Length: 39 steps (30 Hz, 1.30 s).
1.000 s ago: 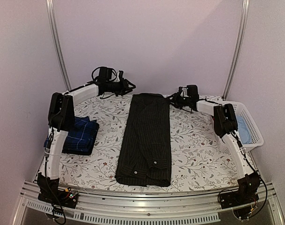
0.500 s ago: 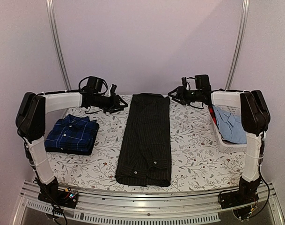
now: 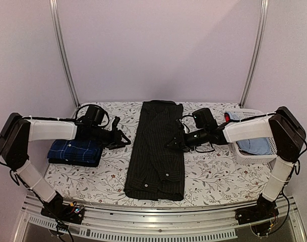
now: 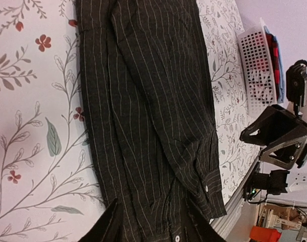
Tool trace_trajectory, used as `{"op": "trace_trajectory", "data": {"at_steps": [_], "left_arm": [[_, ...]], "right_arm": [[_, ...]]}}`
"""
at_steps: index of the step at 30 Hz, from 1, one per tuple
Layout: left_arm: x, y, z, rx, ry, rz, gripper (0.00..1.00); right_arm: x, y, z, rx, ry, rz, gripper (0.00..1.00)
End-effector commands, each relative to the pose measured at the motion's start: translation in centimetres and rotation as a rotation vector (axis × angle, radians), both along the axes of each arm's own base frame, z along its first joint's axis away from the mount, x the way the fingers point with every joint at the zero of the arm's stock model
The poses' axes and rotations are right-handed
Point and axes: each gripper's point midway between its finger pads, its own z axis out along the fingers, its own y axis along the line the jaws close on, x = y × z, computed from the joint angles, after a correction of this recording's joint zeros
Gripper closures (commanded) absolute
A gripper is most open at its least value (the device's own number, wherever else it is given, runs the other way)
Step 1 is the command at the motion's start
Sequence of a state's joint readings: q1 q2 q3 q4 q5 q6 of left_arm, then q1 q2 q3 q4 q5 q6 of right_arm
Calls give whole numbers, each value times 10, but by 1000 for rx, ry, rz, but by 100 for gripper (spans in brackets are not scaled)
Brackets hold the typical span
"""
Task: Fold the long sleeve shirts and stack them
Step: Smooth out the rectangle-folded shirt.
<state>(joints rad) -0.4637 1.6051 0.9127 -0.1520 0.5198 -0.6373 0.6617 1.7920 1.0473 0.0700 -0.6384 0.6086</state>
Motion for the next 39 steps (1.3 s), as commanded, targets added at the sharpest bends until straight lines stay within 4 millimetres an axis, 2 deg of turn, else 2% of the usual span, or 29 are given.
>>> {"op": "trace_trajectory", "data": {"at_steps": [1,8,14,17,21,24,27,29,30,33,35,37,39], "left_arm": [[-14,-2,-3,5,-26,0,61],[-34,-3,-20,36,1,3,61],[-35,-7,-26,21,20,4,61],[-33,-10,-26,17,20,3,61],[-28,-14,-27,12,21,-1,61],[-25,-17,-29,11,26,-6,61],[-25,-20,-30,6,31,-16,61],[-26,-20,-31,5,35,-24,61],[-27,-20,-31,7,40,-28,61],[-33,-20,-30,0,49,-44,61],[-35,-18,-29,4,50,-49,61],[-38,-17,-28,7,52,-52,61],[-41,-17,-27,3,55,-55,61]], "right_arm": [[-7,4,-17,9,25,-2,58],[-16,1,-70,-71,120,-22,62],[-15,-10,-103,-165,167,-67,63],[-8,-22,-119,-242,177,-107,64],[7,-41,-126,-275,173,-163,64],[17,-48,-124,-279,161,-178,63],[22,-44,-113,-274,123,-154,63],[17,-42,-106,-269,125,-128,63],[15,-39,-95,-253,109,-114,63],[5,-35,-65,-215,62,-88,61],[-7,-36,-53,-194,56,-66,61],[-22,-39,-47,-177,66,-54,61],[-40,-43,-49,-172,85,-41,61]]}}
